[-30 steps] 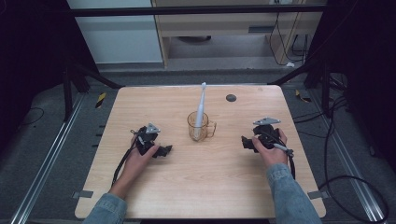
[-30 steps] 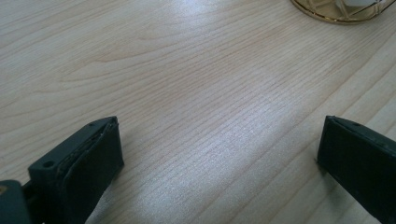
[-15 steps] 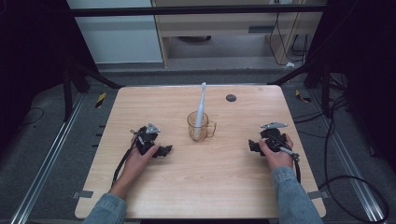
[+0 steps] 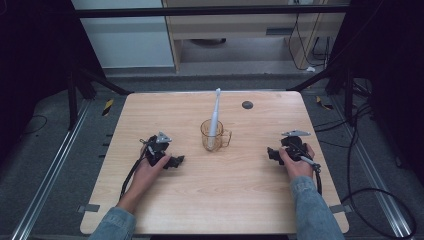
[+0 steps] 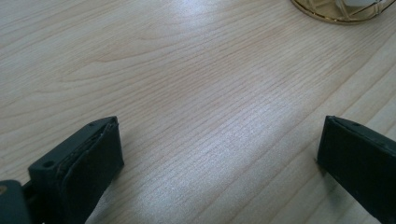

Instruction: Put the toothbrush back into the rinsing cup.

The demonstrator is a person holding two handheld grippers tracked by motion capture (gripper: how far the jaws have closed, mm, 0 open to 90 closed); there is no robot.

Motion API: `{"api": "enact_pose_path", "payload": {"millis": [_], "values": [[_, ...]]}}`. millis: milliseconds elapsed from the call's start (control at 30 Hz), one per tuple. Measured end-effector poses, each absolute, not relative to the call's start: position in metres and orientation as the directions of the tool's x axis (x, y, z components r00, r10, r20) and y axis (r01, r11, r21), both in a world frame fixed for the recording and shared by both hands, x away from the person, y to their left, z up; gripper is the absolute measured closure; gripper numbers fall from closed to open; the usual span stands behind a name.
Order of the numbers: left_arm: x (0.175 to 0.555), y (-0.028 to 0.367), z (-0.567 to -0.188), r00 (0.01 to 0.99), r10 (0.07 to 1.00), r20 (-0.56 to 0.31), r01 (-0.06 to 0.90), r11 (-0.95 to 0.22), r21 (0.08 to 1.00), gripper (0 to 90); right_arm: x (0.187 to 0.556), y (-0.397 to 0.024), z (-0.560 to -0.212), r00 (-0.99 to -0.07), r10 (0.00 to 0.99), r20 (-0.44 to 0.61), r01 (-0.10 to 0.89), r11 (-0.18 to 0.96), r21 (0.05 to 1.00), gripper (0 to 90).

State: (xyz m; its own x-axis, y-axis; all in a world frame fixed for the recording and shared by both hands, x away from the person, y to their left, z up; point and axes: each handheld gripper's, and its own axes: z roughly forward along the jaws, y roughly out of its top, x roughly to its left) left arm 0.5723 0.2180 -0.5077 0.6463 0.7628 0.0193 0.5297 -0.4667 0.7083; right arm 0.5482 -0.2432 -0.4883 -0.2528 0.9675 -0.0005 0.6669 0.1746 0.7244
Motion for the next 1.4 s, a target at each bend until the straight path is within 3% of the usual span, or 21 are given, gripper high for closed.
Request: {"api": "enact_pose_path", "payload": {"millis": [833,1400], "values": [[0.572,0.218,-0.508,0.647,0.762,0.021,0.528,-0.468,0.708,0.0,0.571,-0.247,-0.507,-0.173,0.984,0.045,0.678,0.086,0.730,8.3],[0.572,0.218,-0.508,0.647,0.762,0.022,0.528,-0.469,0.708,0.0,0.570,-0.243,-0.510,-0.164,0.986,0.021,0.669,0.096,0.737,6.2]]}}
